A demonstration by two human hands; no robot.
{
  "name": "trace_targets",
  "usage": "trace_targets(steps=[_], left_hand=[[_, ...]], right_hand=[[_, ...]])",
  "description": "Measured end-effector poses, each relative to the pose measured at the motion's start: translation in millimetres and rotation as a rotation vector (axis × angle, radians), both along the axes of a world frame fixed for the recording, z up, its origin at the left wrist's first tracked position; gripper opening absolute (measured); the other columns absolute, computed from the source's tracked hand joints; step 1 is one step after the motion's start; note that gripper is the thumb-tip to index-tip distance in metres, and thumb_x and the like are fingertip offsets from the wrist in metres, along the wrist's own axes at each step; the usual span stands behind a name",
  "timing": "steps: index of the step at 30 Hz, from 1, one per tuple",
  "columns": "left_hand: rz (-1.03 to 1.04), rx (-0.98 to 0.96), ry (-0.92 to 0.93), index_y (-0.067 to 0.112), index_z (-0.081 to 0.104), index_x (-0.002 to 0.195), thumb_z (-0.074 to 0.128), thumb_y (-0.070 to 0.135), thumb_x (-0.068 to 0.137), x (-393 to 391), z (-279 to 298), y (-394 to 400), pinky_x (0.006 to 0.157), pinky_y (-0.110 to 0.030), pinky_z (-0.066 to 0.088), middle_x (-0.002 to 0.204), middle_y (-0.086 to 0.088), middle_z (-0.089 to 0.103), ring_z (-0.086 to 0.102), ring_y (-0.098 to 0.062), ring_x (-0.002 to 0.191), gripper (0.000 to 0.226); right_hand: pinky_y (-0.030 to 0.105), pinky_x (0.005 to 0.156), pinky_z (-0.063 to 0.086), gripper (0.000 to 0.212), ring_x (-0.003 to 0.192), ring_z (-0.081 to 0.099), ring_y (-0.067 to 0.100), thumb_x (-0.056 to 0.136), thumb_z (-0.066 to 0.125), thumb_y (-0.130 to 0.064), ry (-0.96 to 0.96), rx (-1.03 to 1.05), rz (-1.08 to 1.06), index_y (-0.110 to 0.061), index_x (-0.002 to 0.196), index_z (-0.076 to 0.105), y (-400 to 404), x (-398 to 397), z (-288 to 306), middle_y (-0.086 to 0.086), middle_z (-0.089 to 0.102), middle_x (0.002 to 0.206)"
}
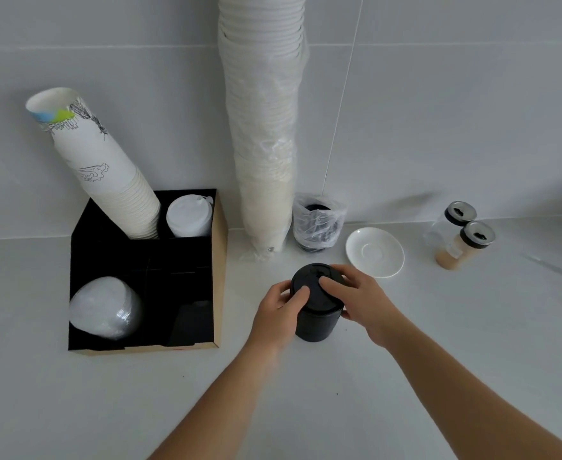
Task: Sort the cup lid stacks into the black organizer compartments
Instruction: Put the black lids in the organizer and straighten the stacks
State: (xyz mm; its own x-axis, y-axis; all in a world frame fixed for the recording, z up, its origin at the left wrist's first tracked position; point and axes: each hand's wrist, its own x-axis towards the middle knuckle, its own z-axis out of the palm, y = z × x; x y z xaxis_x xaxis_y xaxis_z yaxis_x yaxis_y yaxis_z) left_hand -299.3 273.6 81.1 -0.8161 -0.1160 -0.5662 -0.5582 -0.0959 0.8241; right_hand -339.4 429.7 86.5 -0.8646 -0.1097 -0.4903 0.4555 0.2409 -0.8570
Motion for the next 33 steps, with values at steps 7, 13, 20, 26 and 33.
trace_targets(steps=[7, 13, 20, 26, 33], left_hand=[[0.086, 0.177, -0.227, 0.018, 0.057, 0.123, 0.049, 0.046, 0.096, 7.3, -39.4, -15.0, 0.107, -0.037, 0.041, 0.125, -0.001, 0.058, 0.056, -0.016, 0.117, 0.04], [0.116, 0.212, -0.355, 0.01, 0.047, 0.142, 0.049, 0.049, 0.095, 9.0, -61.0, -9.4, 0.105, -0.035, 0.041, 0.142, -0.005, 0.051, 0.052, -0.02, 0.125, 0.061], [0.163, 0.225, -0.39, 0.016, 0.057, 0.094, 0.048, 0.047, 0.096, -0.6, -66.8, -3.4, 0.105, -0.035, 0.04, 0.099, 0.002, 0.057, 0.053, -0.017, 0.102, 0.032], [0.154, 0.317, -0.421, 0.006, 0.051, 0.137, 0.046, 0.05, 0.097, -2.4, -57.4, 1.4, 0.116, -0.041, 0.032, 0.137, -0.008, 0.058, 0.05, -0.023, 0.133, 0.059], [0.232, 0.418, -0.408, 0.006, 0.046, 0.141, 0.051, 0.051, 0.094, 2.4, -48.5, 5.4, 0.117, -0.044, 0.032, 0.131, -0.013, 0.058, 0.047, -0.029, 0.135, 0.065]], right_hand=[[0.039, 0.092, 0.056, 0.026, 0.101, 0.07, 0.013, 0.087, 0.072, -0.031, -0.024, -0.023, -0.012, -0.032, 0.113, 0.069, 2.2, -2.9, -3.9, -0.007, 0.076, 0.109], [0.03, 0.077, 0.054, 0.027, 0.095, 0.067, 0.009, 0.09, 0.069, -0.025, -0.08, -0.103, -0.062, -0.026, 0.117, 0.07, 10.3, -4.9, -5.4, -0.006, 0.075, 0.112], [0.035, 0.081, 0.055, 0.023, 0.102, 0.066, 0.01, 0.092, 0.065, -0.025, -0.112, -0.17, -0.059, -0.028, 0.114, 0.07, 27.9, -8.1, -11.0, -0.012, 0.076, 0.106], [0.043, 0.088, 0.055, 0.028, 0.108, 0.066, 0.02, 0.091, 0.065, -0.029, -0.163, -0.258, -0.085, -0.027, 0.119, 0.07, 46.9, -9.2, -16.8, -0.001, 0.074, 0.115], [0.051, 0.097, 0.053, 0.026, 0.105, 0.069, 0.022, 0.092, 0.065, -0.028, -0.176, -0.263, -0.075, -0.027, 0.117, 0.07, 43.6, -1.0, -10.9, -0.001, 0.075, 0.112]])
